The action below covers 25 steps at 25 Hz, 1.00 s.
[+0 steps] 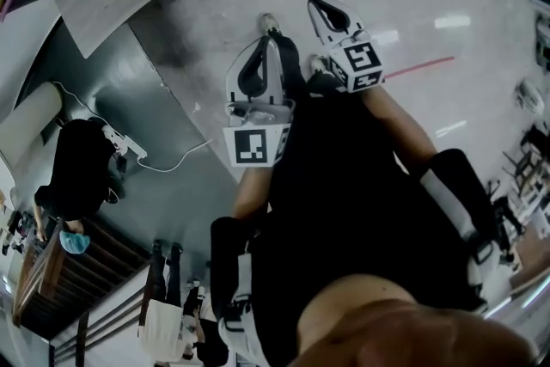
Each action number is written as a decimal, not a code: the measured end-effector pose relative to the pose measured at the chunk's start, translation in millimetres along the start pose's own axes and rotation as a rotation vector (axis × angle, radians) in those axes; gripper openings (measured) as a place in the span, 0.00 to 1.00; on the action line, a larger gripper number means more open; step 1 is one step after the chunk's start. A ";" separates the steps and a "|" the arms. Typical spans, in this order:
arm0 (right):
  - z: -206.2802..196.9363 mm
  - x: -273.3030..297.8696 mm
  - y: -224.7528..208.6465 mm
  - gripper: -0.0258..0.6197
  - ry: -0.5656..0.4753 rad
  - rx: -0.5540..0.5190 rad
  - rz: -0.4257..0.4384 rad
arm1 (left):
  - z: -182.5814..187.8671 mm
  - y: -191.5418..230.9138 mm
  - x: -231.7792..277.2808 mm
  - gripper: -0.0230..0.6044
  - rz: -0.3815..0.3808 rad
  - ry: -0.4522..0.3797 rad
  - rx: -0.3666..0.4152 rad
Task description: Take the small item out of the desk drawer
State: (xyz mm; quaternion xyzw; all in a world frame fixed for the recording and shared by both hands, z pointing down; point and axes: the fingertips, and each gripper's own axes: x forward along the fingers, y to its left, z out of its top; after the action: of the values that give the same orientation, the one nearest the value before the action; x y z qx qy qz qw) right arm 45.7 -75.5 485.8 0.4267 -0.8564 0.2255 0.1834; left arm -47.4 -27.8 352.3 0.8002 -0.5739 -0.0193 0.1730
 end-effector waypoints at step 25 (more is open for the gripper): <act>-131.3 178.7 -90.5 0.25 0.265 0.109 -0.120 | -29.3 70.3 69.9 0.03 -0.047 0.072 -0.066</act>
State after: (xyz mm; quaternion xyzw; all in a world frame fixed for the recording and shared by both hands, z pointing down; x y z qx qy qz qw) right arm 33.7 -168.4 706.1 0.4530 -0.7841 0.3145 0.2846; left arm -81.0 -104.8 412.5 0.8074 -0.5475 -0.0133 0.2193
